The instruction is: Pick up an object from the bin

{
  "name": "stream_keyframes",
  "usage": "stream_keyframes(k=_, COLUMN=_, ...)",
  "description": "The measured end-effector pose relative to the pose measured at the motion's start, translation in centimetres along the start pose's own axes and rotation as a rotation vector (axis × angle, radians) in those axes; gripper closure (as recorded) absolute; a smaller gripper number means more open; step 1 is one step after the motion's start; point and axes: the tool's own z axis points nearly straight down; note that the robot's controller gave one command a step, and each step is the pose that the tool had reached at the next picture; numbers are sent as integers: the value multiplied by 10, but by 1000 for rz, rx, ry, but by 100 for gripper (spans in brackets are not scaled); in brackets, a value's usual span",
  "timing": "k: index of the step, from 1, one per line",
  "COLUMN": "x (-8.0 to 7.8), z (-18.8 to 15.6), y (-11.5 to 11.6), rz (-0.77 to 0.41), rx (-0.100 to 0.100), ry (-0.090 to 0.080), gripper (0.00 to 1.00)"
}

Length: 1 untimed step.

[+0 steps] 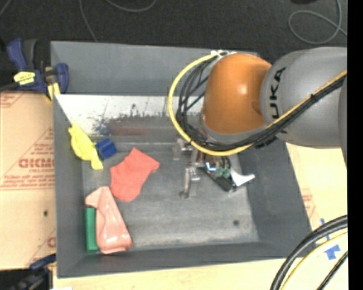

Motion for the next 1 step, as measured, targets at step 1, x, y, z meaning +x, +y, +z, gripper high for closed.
stream_keyframes(k=1, x=-1, z=-5, y=0, rz=1, rx=-1, ry=-8, gripper=0)
